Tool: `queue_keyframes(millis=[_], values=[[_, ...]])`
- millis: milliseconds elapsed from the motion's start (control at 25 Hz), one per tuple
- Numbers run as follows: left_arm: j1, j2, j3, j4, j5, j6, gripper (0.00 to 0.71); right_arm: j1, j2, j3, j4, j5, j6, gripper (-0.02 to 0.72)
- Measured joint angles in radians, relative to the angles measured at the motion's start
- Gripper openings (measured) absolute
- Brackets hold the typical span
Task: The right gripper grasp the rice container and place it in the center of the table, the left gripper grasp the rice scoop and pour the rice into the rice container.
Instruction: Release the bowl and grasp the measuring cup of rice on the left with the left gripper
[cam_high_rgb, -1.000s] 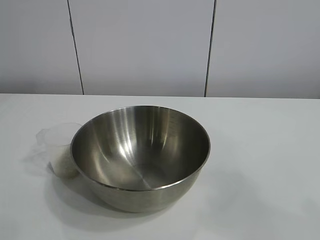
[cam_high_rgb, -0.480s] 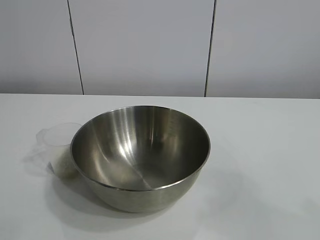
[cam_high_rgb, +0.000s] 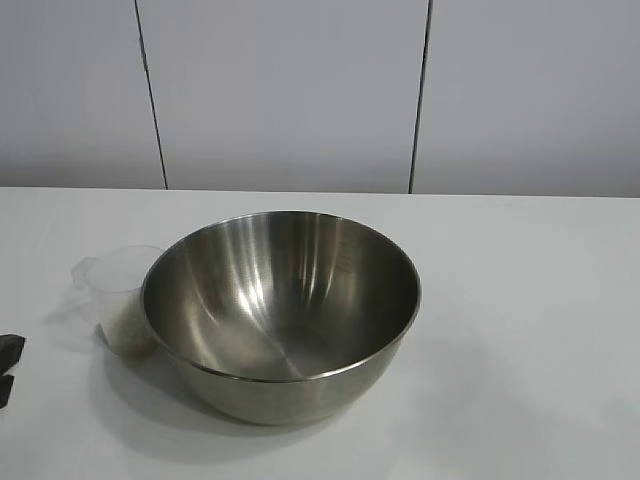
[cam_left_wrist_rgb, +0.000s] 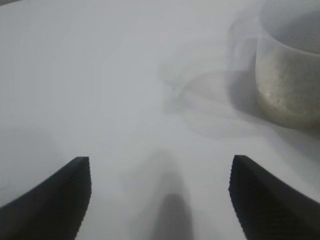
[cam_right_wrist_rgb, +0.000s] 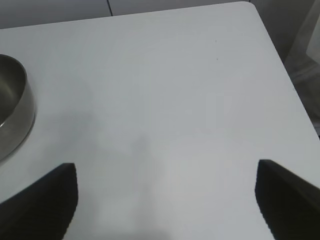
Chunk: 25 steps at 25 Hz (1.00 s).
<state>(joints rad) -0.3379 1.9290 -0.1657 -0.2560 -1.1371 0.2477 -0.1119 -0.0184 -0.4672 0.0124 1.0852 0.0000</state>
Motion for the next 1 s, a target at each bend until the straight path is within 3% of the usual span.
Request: queue_keyframes(millis=[640,1000], values=[[0.007,0.059,-0.153,0.02,-0.015,0.067,0.541,0.0,0.0,0.0,0.0,0.0,0.0,0.66],[0.152,0.141,-0.197,0.294,-0.014,0.07,0.541,0.0,0.0,0.0,0.0,0.0,0.0,0.66]])
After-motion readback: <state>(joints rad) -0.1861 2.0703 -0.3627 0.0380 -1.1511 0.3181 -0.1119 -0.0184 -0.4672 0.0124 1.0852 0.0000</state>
